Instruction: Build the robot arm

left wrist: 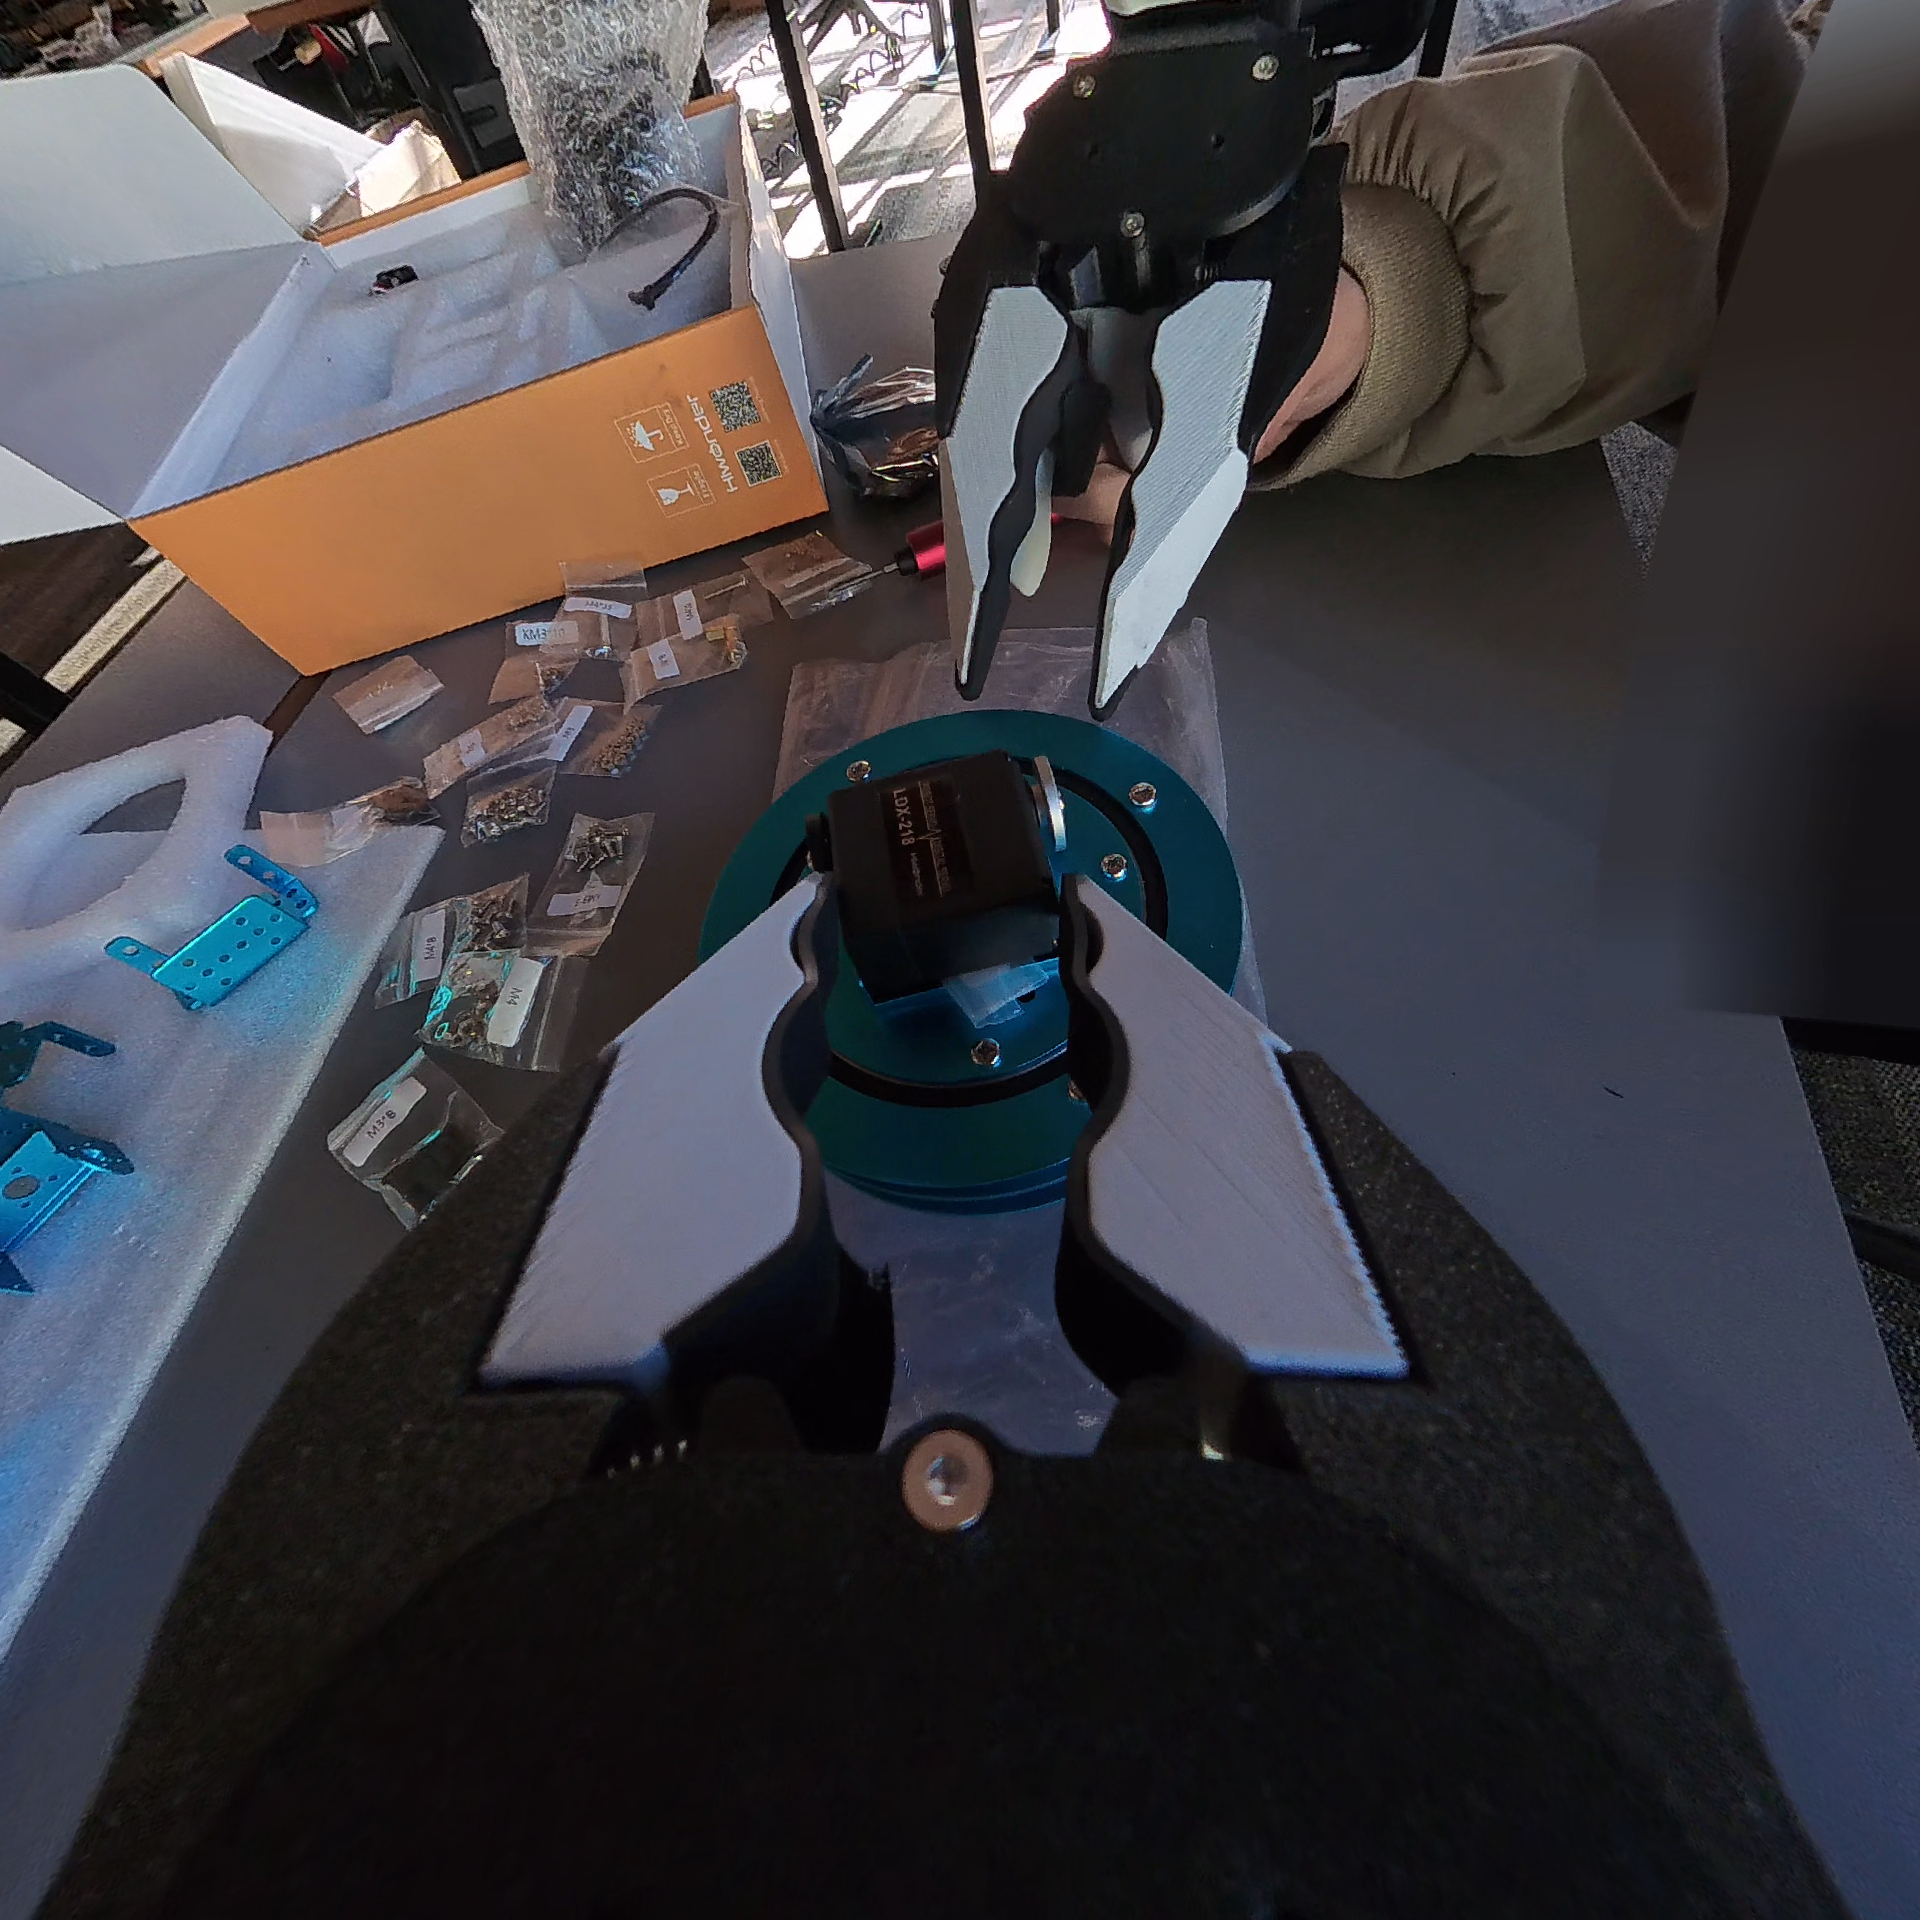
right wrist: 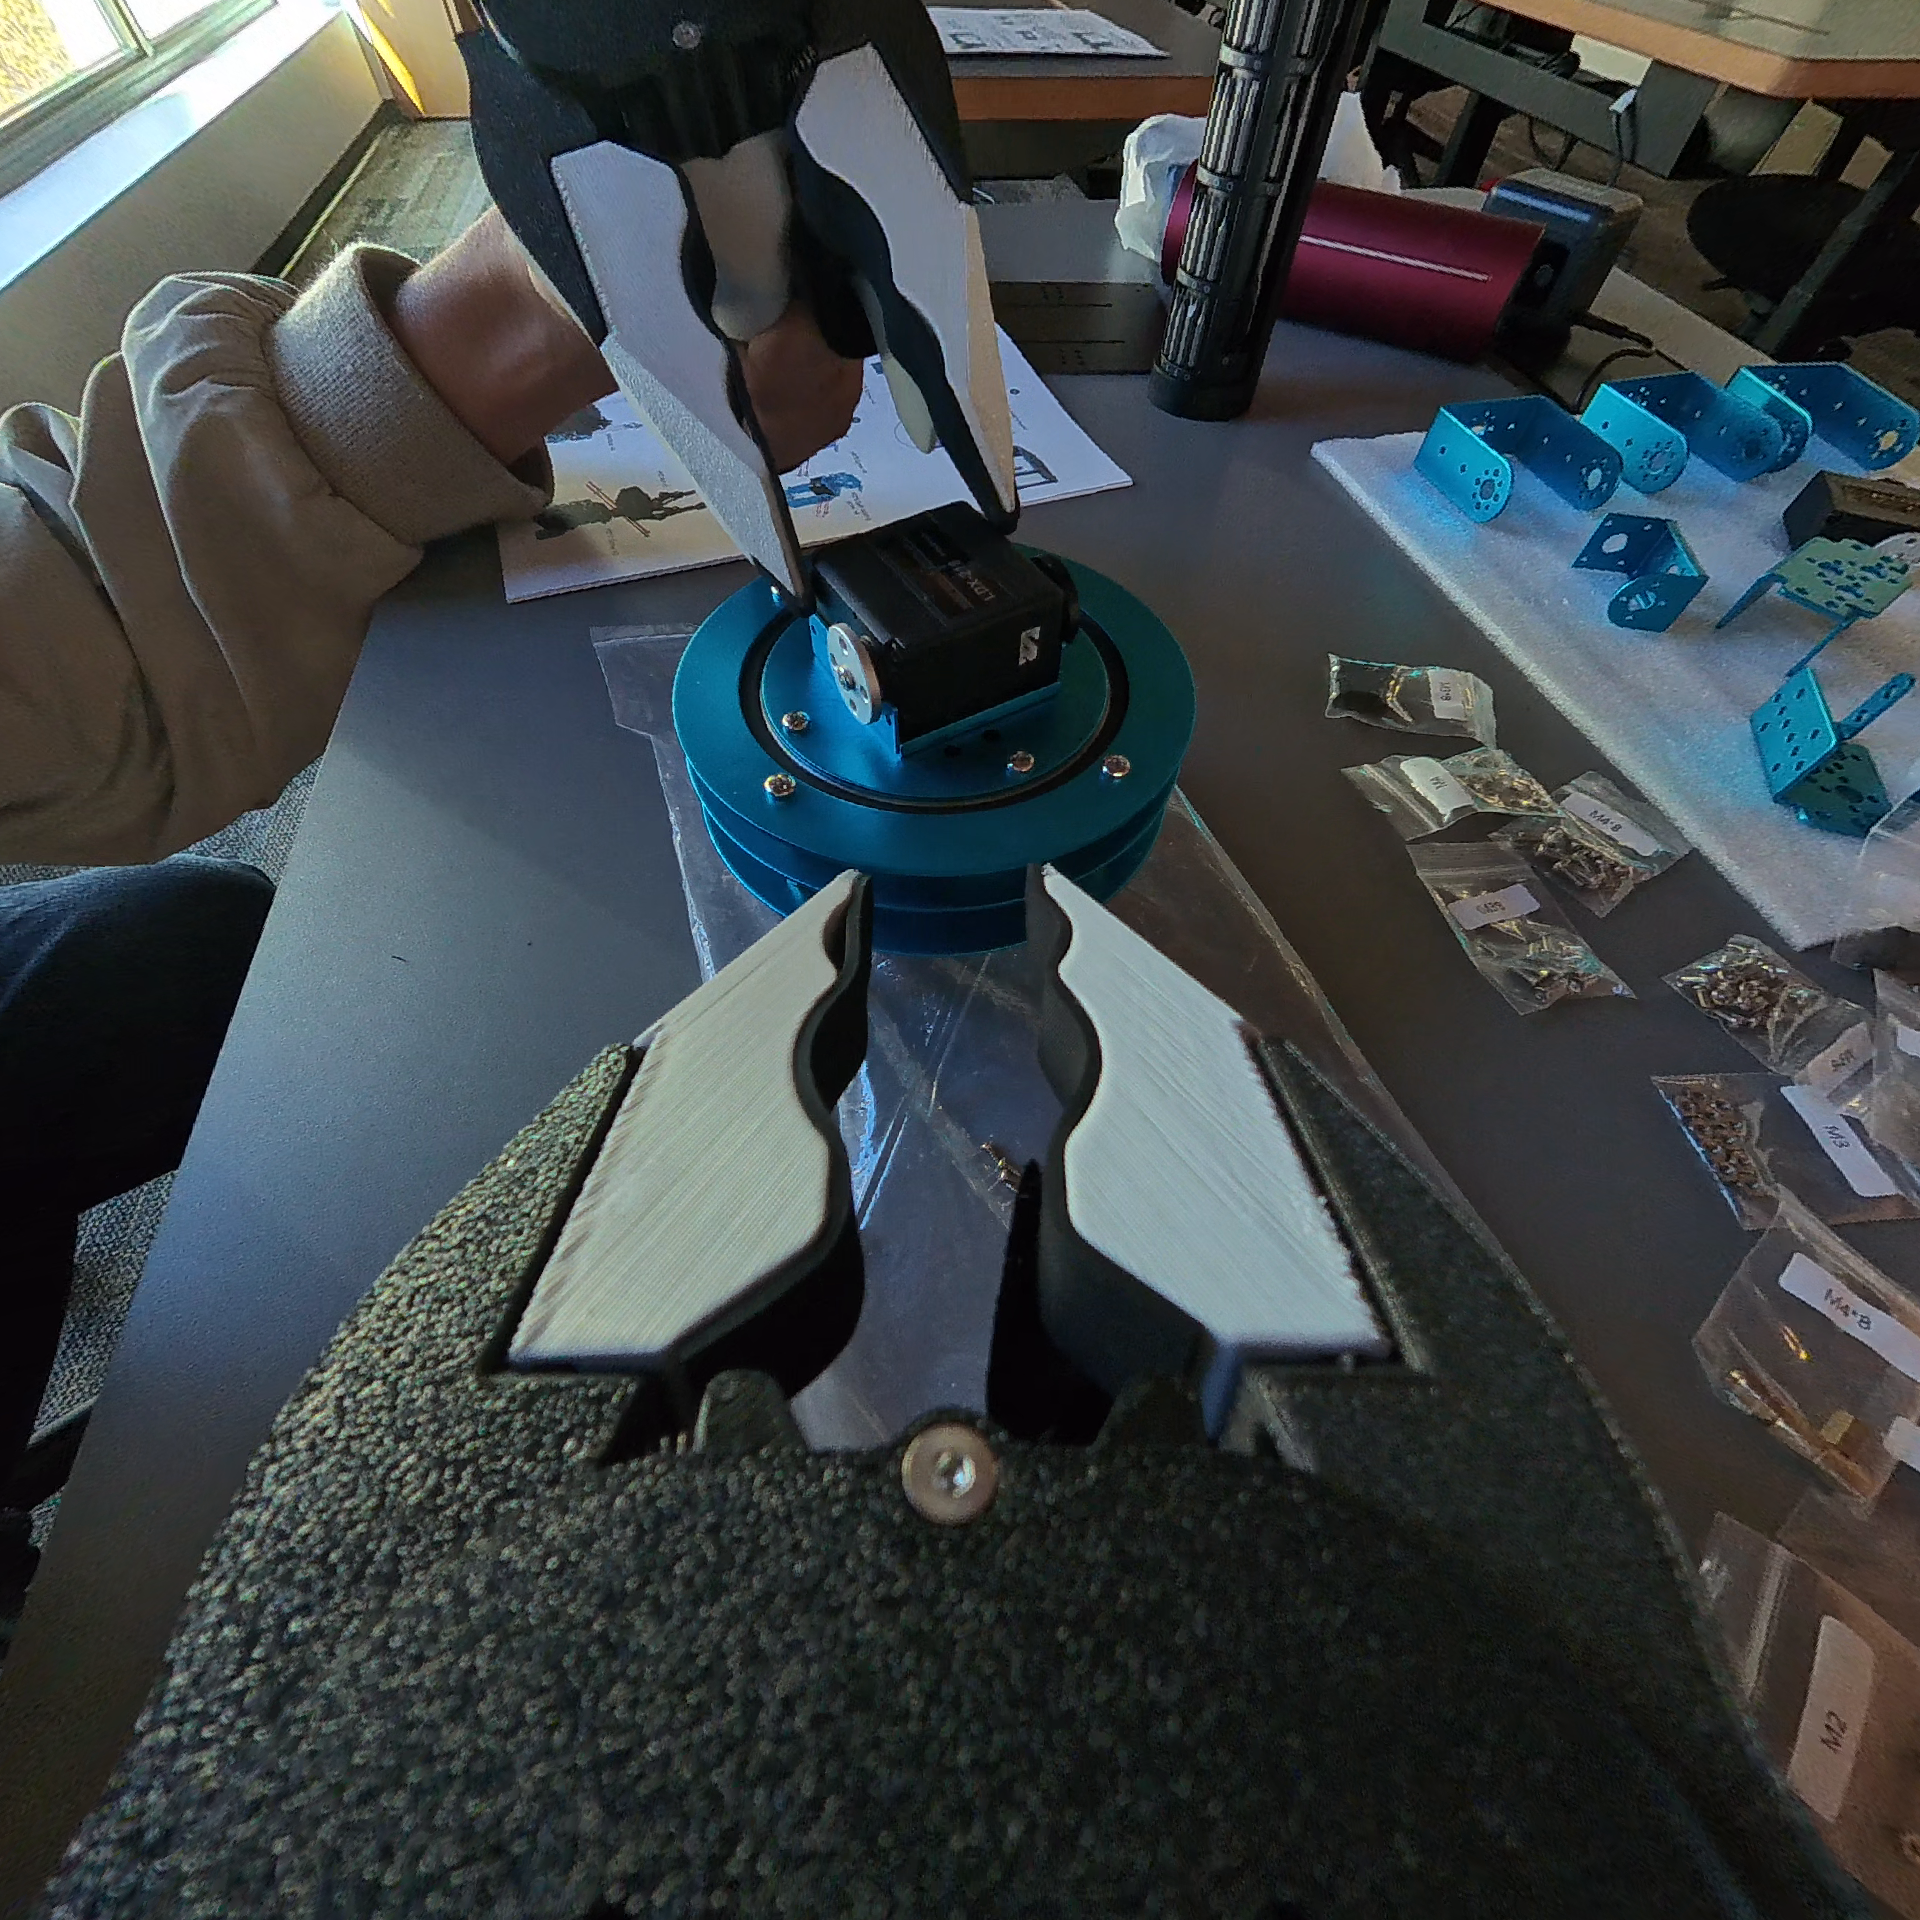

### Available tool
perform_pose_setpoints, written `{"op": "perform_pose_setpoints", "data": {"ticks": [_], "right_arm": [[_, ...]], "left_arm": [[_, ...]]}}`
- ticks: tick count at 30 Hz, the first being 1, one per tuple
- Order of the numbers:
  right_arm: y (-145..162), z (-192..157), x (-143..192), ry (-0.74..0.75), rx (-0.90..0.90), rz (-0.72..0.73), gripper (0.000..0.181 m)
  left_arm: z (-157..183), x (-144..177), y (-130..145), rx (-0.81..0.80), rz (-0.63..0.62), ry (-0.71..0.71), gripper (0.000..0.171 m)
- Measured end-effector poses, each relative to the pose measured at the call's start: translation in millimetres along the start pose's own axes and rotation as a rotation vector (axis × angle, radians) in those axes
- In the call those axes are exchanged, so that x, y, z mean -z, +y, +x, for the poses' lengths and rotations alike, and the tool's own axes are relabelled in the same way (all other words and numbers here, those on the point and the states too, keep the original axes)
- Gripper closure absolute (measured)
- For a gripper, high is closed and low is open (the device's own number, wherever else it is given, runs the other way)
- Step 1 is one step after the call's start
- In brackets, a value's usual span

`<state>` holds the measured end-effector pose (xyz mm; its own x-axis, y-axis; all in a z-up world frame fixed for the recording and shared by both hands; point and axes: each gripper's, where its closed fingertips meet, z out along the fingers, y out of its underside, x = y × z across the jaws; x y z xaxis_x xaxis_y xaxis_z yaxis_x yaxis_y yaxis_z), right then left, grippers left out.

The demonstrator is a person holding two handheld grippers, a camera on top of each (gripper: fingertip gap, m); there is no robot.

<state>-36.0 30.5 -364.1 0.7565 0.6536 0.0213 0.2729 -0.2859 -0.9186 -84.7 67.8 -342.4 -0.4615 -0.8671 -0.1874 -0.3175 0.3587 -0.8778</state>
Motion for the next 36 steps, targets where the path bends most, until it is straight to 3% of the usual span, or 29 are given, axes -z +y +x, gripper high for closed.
{"op": "perform_pose_setpoints", "data": {"ticks": [36], "right_arm": [[-0.7, -0.8, 0.9, -0.010, -0.007, 0.002, 0.153]], "left_arm": [[0.5, -0.1, -1.1, 0.006, 0.010, 0.002, 0.132]]}}
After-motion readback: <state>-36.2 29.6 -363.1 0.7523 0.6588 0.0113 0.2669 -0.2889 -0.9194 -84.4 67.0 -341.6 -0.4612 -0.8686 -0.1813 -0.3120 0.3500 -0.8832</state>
